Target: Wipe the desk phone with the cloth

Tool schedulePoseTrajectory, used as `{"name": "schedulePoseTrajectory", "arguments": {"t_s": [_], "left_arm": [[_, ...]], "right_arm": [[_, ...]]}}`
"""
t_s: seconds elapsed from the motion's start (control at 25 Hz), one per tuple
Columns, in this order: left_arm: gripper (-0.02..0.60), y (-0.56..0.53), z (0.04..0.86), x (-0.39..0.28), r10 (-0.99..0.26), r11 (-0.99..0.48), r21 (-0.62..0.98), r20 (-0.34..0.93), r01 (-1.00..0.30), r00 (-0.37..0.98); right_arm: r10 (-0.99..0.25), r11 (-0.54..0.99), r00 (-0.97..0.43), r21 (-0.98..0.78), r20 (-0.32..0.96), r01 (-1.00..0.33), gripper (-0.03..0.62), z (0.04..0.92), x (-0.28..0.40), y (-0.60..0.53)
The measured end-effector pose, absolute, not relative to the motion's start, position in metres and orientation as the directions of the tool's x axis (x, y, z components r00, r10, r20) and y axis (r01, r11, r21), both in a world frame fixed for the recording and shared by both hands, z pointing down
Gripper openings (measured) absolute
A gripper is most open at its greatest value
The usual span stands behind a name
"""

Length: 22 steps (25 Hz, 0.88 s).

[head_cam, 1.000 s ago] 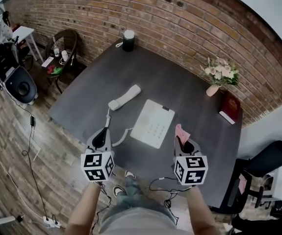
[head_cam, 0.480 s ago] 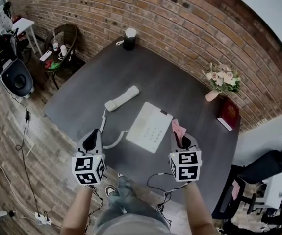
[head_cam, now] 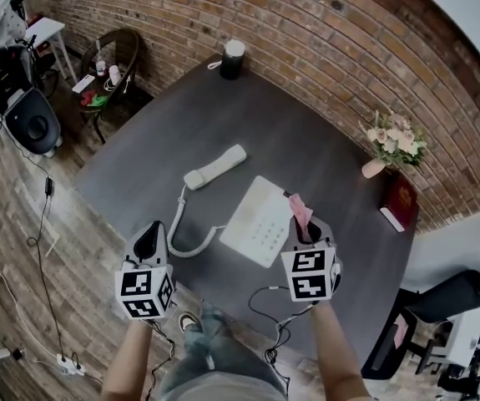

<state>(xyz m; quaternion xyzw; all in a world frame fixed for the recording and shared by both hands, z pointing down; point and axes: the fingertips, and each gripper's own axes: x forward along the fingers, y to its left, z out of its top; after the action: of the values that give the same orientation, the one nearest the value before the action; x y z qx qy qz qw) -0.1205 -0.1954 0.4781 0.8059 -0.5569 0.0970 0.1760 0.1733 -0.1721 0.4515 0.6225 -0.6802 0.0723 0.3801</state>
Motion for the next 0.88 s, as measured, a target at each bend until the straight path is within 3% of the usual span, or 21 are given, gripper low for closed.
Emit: {"name": "schedulePoseTrajectory", "arguments": {"t_s": [0.48,0.88], "left_arm": [[0.005,-0.215,0.498,-0.148,-0.870,-0.251,0.181,0.389,-0.951,0.304],[0.005,-0.233,0.514,-0.169,-0.875,-0.200,0.188,0.407,-0.962,0.262]], "right_arm": [[-0.763,0.291,0.130,0.516,0.633,-0.805,0.021,0.476,0.163,-0.219],[-0.715,0.368,0.125,0.522,0.688,-0.770,0.021,0.505,0.149,-0.252]]}}
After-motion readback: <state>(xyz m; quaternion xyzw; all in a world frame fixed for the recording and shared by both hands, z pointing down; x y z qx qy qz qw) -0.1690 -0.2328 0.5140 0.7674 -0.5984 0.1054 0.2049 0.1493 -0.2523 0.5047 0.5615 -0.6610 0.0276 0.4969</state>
